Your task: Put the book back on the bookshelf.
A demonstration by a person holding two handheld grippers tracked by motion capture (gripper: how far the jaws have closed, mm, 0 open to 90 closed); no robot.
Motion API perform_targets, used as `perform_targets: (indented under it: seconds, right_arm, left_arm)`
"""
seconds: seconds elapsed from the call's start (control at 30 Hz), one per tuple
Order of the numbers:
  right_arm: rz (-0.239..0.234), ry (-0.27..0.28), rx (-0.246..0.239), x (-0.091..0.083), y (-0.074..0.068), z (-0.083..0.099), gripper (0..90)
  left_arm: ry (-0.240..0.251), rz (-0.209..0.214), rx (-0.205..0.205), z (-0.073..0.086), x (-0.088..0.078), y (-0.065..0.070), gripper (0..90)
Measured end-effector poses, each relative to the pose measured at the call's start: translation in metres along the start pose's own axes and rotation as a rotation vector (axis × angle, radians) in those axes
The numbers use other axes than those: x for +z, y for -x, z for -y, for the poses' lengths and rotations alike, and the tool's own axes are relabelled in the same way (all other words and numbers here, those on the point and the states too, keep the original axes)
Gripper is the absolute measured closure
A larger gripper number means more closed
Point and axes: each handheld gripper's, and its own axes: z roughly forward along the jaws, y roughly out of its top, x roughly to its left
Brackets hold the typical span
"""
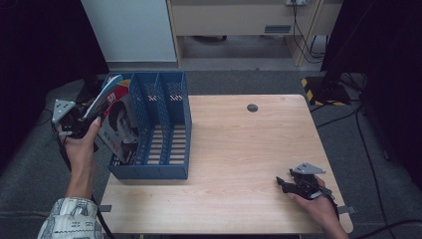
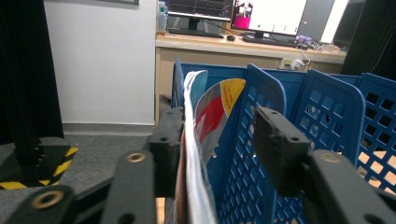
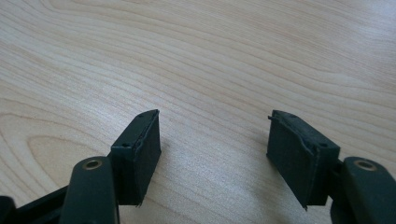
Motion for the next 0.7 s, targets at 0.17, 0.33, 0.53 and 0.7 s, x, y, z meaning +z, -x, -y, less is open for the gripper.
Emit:
perform_targets:
  seconds: [0.17,0.33,0.53,0.7]
  right_arm:
    - [-0.001,0.0,0.002,0.0,0.0,0.0,34.6]
    - [0.0,0.001,0.004,0.0,0.0,0.0,34.5]
    - [0.0,0.002,0.004,0.0,0.0,0.0,34.3]
    - [-0.002,0.001,0.004,0.0,0.0,0.0,34.1]
  left_arm:
    - [-0.007,0.011,0.018,-0.007,-0.002,0.003,40.7]
    - [-0.023,0.034,0.02,-0.013,-0.005,0.002,32.6]
    - [-0.032,0.05,0.033,-0.018,-0.008,0.001,25.2]
    - [-0.047,0.084,0.037,-0.022,-0.009,0.003,20.5]
